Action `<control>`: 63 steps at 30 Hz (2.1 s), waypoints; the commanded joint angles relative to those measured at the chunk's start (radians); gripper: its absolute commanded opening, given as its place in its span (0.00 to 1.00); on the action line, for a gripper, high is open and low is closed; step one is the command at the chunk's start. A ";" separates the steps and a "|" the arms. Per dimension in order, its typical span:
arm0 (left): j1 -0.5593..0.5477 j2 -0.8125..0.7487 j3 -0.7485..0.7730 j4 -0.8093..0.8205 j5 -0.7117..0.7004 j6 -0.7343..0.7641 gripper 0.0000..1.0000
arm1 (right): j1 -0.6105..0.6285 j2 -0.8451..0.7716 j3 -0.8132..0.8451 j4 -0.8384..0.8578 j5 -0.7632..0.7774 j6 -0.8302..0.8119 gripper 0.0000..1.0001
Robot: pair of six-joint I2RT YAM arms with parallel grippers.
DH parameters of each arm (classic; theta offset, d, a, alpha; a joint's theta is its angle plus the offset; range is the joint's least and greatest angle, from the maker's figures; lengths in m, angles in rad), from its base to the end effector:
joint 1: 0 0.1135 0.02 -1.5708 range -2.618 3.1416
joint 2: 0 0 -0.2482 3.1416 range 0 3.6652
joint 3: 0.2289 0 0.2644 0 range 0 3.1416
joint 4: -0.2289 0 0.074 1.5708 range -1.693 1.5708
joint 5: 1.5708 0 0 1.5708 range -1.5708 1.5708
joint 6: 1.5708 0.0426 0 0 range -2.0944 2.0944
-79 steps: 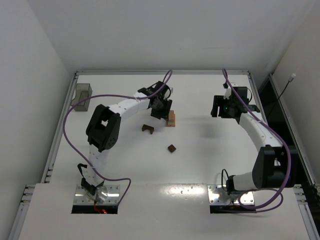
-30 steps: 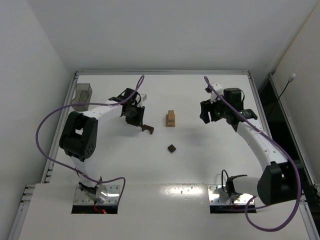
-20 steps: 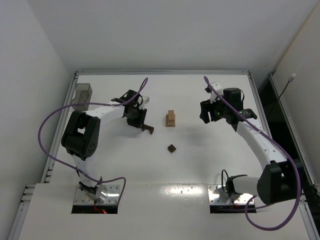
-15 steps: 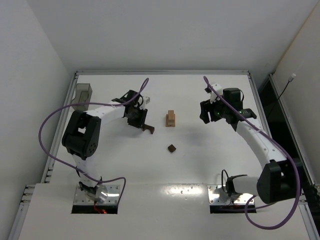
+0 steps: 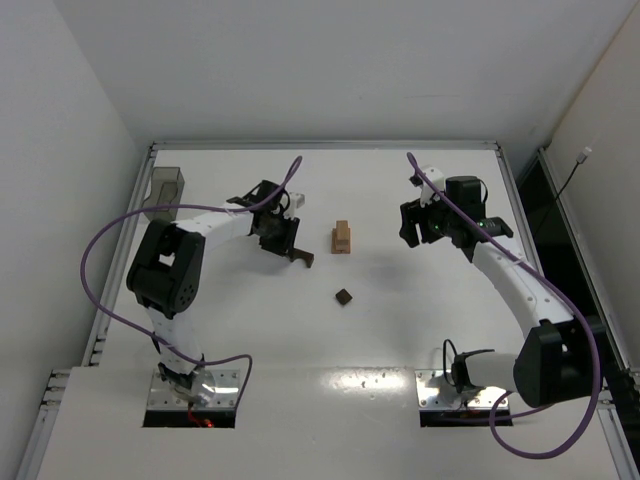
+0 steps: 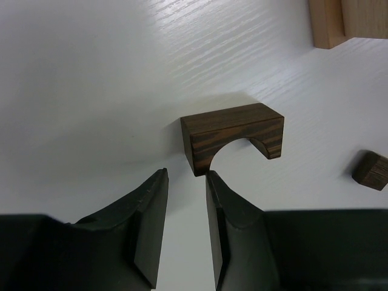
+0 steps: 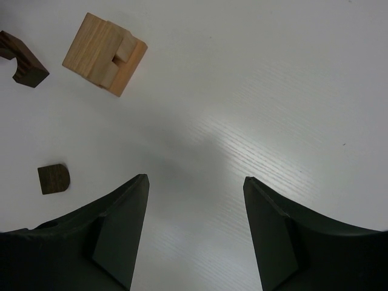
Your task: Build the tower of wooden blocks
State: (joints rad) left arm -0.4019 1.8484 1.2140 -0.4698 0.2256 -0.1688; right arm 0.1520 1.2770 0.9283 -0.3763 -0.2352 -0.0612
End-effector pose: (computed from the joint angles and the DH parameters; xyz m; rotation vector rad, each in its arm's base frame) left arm 0.3487 -0.1586 0.1447 0.3887 2.6906 -0.4772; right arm 0.2921 0.0548 0.2429 -0.3645 2.2626 0.3168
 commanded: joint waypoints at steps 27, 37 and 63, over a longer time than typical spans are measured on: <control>-0.035 -0.026 0.007 0.008 0.075 0.011 0.35 | -0.005 0.002 0.026 0.028 0.002 -0.008 0.60; -0.035 0.025 0.027 0.008 0.035 0.002 0.35 | -0.014 -0.007 0.017 0.028 0.002 0.001 0.60; -0.035 0.066 0.068 0.039 0.044 -0.026 0.08 | -0.014 -0.016 0.007 0.037 0.011 0.001 0.60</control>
State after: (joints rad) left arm -0.4305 1.9137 1.2613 -0.4519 0.2642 -0.1940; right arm 0.1402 1.2770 0.9279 -0.3752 -0.2237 -0.0605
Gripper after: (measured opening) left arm 0.149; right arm 0.608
